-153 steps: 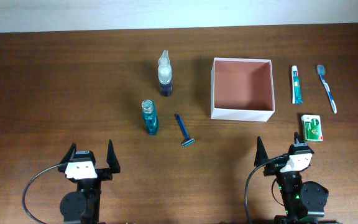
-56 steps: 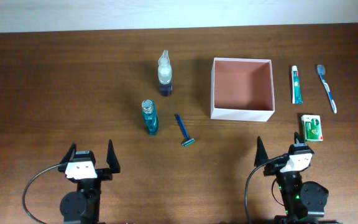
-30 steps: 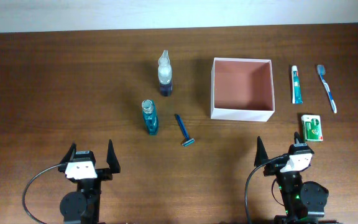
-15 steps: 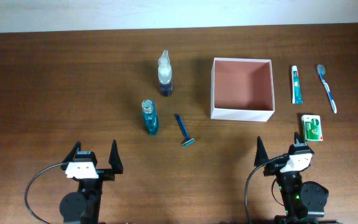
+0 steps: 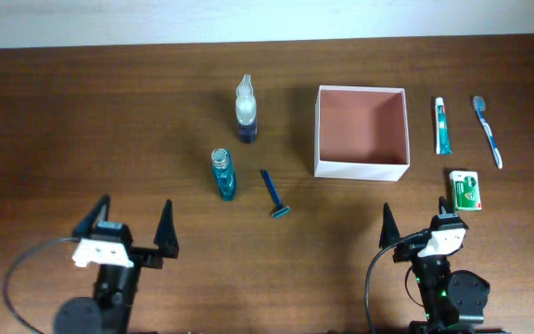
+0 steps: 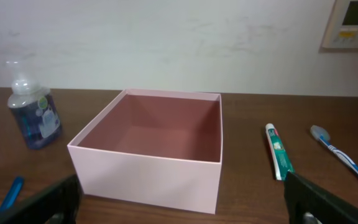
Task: Pack container
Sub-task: 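Move the left gripper over the teal Listerine bottle and lower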
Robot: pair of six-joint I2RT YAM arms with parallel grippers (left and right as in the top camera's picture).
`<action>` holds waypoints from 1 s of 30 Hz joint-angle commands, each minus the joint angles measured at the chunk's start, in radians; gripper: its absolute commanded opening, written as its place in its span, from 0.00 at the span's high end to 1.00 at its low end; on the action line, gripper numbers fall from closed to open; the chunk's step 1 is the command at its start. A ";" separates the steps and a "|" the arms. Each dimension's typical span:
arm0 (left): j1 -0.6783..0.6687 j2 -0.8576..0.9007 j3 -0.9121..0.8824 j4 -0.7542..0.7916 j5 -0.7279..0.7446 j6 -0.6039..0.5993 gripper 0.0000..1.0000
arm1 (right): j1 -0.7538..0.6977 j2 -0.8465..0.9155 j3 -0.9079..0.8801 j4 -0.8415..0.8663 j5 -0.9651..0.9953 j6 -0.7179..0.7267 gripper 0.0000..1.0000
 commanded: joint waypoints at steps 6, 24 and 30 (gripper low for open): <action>-0.018 0.822 0.878 -0.447 0.350 0.170 0.01 | 0.010 -0.008 -0.006 -0.005 0.013 0.001 0.01; -0.240 1.501 1.635 -0.943 0.069 0.169 0.01 | 0.010 -0.008 -0.006 -0.005 0.013 0.001 0.01; -0.266 1.556 1.629 -1.014 -0.121 -0.043 0.01 | 0.010 -0.008 -0.006 -0.005 0.013 0.001 0.01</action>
